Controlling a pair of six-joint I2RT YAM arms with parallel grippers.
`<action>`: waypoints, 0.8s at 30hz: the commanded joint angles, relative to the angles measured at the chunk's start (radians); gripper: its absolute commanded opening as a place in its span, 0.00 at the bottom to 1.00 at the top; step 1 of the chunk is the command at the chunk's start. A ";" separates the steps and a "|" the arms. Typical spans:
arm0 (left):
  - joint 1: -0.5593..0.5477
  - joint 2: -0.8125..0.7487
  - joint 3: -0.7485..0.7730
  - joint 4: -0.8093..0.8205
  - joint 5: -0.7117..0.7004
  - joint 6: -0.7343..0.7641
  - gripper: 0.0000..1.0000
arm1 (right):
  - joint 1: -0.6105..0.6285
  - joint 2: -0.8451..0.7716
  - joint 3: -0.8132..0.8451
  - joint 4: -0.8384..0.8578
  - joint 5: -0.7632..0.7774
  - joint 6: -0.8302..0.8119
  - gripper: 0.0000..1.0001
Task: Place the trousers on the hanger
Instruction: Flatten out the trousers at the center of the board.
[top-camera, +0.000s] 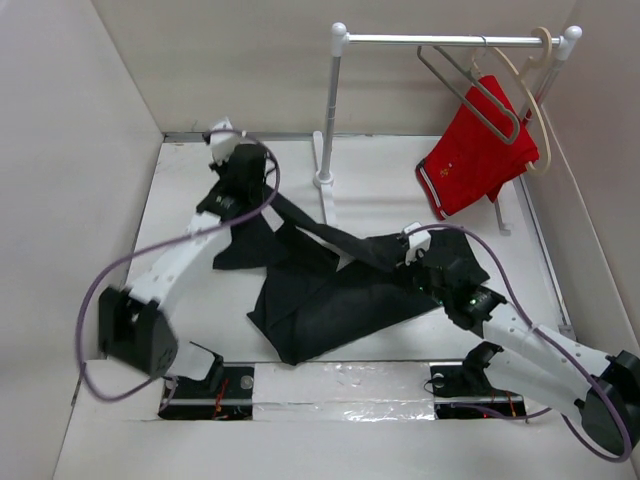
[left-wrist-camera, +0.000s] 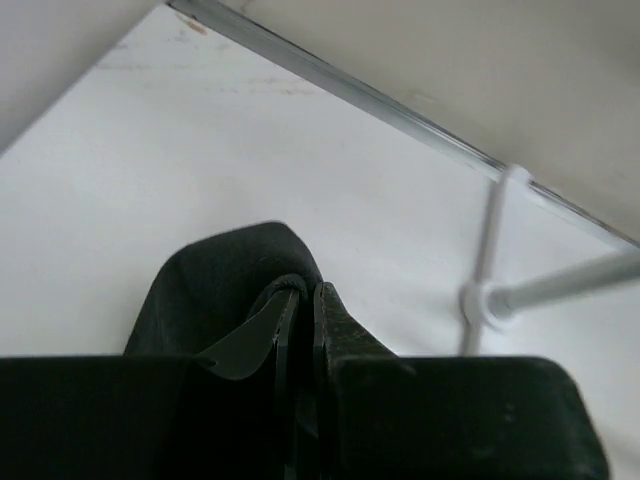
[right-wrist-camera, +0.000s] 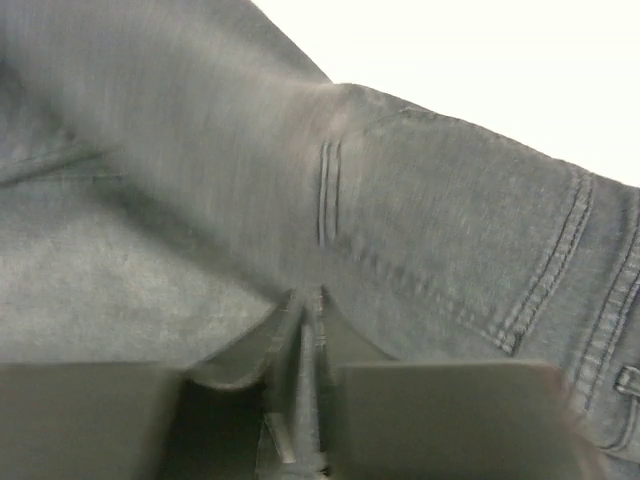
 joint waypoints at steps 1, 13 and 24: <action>0.105 0.236 0.206 0.115 0.057 0.210 0.01 | 0.022 -0.019 0.071 -0.059 -0.045 -0.029 0.02; 0.097 0.247 0.259 0.046 0.180 0.132 0.77 | 0.080 0.027 0.111 -0.053 0.040 -0.035 0.40; -0.030 0.114 -0.337 0.239 0.290 -0.035 0.36 | 0.045 0.051 0.116 0.016 -0.036 -0.037 0.00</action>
